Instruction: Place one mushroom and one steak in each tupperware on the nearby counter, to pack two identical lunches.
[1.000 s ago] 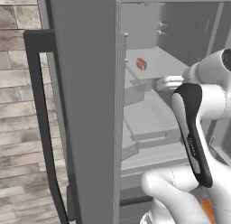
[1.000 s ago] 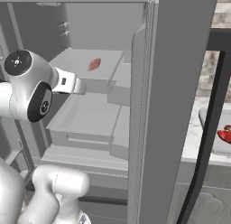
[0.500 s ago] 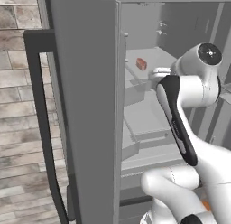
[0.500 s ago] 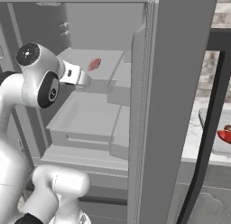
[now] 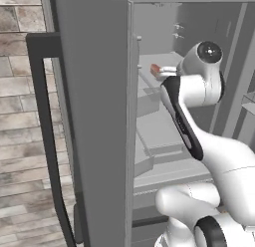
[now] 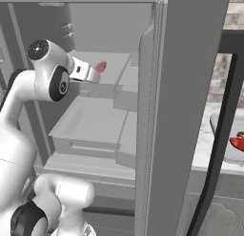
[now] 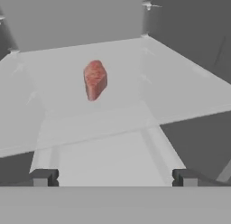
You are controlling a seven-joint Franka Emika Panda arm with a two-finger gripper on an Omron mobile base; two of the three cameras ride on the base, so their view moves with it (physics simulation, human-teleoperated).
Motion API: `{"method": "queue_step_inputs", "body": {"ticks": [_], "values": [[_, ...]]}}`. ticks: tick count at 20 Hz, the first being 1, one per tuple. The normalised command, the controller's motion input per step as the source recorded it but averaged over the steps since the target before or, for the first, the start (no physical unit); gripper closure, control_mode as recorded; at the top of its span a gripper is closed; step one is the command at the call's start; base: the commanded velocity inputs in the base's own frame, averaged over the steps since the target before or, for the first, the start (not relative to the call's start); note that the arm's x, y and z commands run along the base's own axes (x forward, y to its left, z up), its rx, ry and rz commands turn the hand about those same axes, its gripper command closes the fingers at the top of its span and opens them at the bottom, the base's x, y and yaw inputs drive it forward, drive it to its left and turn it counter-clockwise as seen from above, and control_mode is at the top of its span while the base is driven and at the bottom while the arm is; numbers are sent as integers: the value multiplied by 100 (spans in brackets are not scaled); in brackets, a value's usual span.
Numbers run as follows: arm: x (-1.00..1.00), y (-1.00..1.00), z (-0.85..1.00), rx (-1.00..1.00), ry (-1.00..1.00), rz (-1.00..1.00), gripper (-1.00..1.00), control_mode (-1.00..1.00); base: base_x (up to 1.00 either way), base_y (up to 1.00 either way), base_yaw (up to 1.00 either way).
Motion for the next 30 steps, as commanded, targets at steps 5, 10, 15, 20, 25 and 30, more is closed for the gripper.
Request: {"method": "queue_step_inputs", "body": {"ticks": [5,10,15,20,25,30], "values": [[68,0,0,0,3,0,-100,-100,0,0,0],[71,0,0,0,6,0,-100,-100,0,0,0],[68,0,0,0,6,0,-100,-100,0,0,0],[68,3,-1,0,5,0,-100,-100,0,0,0],[65,2,-10,0,2,0,-100,-100,0,0,0],[58,0,-22,0,0,0,-100,-100,0,0,0]]}}
